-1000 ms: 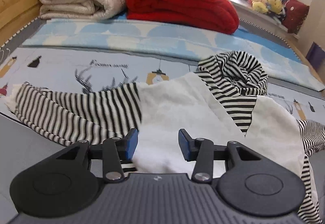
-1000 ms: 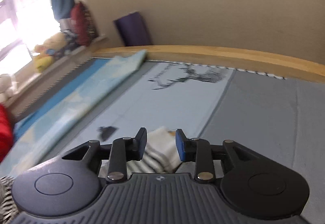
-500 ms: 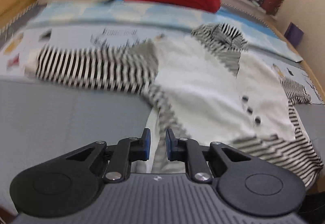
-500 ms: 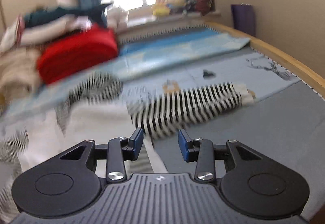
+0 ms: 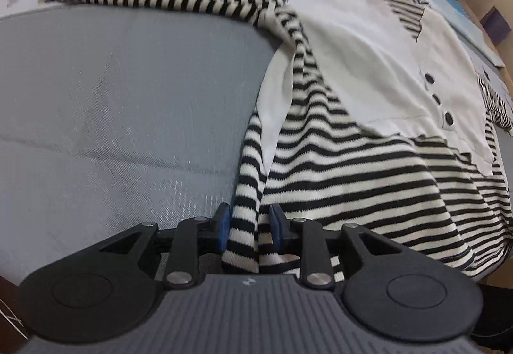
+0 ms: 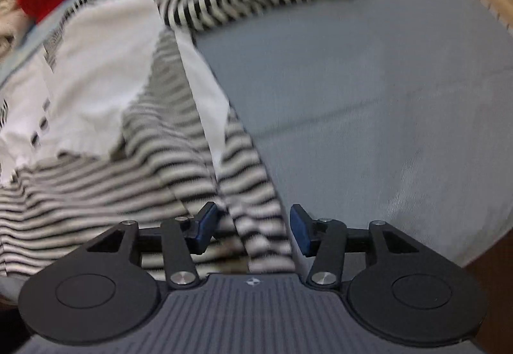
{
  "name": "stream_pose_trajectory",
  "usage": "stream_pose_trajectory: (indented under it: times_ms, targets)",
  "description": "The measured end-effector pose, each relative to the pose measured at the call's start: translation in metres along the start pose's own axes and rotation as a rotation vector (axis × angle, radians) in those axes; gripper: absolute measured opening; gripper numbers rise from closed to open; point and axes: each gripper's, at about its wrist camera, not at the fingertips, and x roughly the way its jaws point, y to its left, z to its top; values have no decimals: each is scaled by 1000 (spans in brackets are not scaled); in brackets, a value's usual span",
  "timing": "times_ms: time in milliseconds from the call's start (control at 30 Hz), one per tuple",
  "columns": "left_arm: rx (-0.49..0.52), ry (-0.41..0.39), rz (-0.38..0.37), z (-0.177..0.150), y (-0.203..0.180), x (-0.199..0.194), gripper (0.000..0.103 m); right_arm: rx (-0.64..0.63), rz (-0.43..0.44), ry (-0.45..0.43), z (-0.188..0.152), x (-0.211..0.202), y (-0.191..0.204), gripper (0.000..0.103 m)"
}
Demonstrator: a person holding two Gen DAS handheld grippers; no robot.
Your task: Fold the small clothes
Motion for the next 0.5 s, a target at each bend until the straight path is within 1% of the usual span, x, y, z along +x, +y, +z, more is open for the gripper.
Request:
stream_pose_trajectory:
  times_ms: [67,133,200,233,267,300,333,367,433,500]
  targets:
    - [1,24,3,-1,-1,4,30,-41,-2,33,-6,6,5,52]
    - [5,27,4,-2,-1,5,30,-84,-20,38,-8,8,8,52]
    - [18,25,3,-3,-2,5,28,-91,-24,40,-9,8,10,51]
    - [28,28,0,-3,-2,5,19,-86,-25,46,-10,8,9,50]
    - [44,36,-6,-4,-5,5,10,-81,-29,49,-10,8,9,43]
    - [62,40,-11,-5,-7,5,6,-78,-30,48,-10,7,9,29]
    - [86,35,-5,-5,-10,2,5,-76,-23,46,-8,3,10,21]
    - [92,28,-4,-4,-12,-2,5,-73,-14,40,-7,0,10,6]
    - [62,-11,-19,1,-8,-21,5,-63,-16,4,-3,-10,7,5]
    - [22,-85,-40,7,2,-53,5,-4,4,-58,6,-26,-5,5]
